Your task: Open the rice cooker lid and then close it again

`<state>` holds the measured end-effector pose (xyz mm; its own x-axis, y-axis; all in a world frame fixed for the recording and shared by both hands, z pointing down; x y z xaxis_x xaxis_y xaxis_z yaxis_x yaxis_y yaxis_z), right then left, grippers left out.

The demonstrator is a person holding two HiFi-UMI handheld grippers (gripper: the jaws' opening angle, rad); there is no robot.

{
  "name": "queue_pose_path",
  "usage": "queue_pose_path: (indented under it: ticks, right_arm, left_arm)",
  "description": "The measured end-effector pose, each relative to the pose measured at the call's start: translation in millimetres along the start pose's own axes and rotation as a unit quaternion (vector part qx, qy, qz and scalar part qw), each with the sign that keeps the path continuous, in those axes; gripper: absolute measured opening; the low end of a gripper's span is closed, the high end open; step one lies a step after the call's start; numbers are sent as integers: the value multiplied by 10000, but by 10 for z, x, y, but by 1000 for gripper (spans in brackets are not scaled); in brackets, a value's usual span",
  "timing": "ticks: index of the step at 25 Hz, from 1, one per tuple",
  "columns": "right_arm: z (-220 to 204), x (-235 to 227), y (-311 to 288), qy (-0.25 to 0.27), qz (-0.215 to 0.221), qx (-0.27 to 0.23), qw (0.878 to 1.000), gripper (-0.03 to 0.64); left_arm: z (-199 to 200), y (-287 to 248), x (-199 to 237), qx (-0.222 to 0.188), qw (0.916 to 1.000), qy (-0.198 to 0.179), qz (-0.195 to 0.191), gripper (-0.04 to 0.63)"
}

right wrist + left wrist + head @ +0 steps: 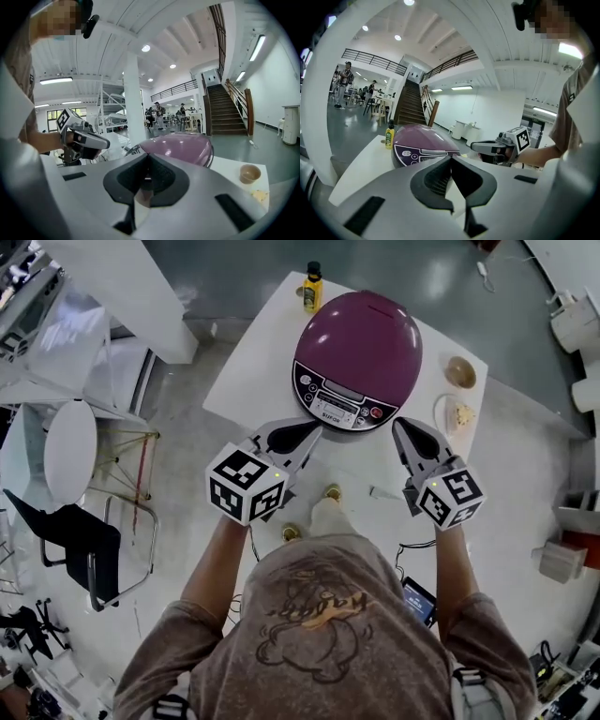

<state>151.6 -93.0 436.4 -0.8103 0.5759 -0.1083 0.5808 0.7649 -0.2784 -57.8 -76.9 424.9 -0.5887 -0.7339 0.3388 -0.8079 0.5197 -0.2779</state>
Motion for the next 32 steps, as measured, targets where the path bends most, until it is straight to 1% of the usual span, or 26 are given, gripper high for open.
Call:
queue_pose_path:
  ticks: [3,7,10,13,17,23,25,29,32]
  right_arm:
    - [-60,262,223,116,-89,97,9998,3]
    - [-152,558,500,85,-195,164,9996,3]
    - [-177,716,671,78,-221,191,9995,3]
    - [-190,812,809,71,-226,195,9995,3]
    - [-178,821,889,71,-203,138,9997,3]
    - [-140,700,1064,197,-147,-123,9996,3]
    - [-134,637,1143,270,-155,-257,9992,3]
    - [-172,558,1281,371,-156,-528,9978,3]
    - [-219,536,1375,433,-87,-639,9970,2]
  left_arm:
    - [-73,159,-118,-49,9998,-28,-181,20]
    - [-178,287,-299,-25,9989,-112,-457,20]
    - [-200,341,-431,-21,9980,-178,-607,20]
    - [-198,378,-552,-32,9973,-277,-677,20]
    - [-206,414,-638,-188,9976,-270,-613,20]
    - [-170,449,-719,-619,9972,-313,-293,21]
    - [-156,429,-760,-758,9961,-385,-215,21]
    - [-138,376,-889,-1018,9924,-679,-91,21]
    - [-182,357,-965,-1162,9906,-717,5,20]
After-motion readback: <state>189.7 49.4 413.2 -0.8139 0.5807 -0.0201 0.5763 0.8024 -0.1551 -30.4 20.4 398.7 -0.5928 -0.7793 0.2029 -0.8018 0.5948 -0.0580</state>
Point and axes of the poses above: the fingertips, and each gripper's own axes: y backward along the fingers, x to its left, z out of its top, the point moved 5 cm from there along y, backward along the fingers, and after that the axes turned 6 degrees about -z, right-handed, at the moved point
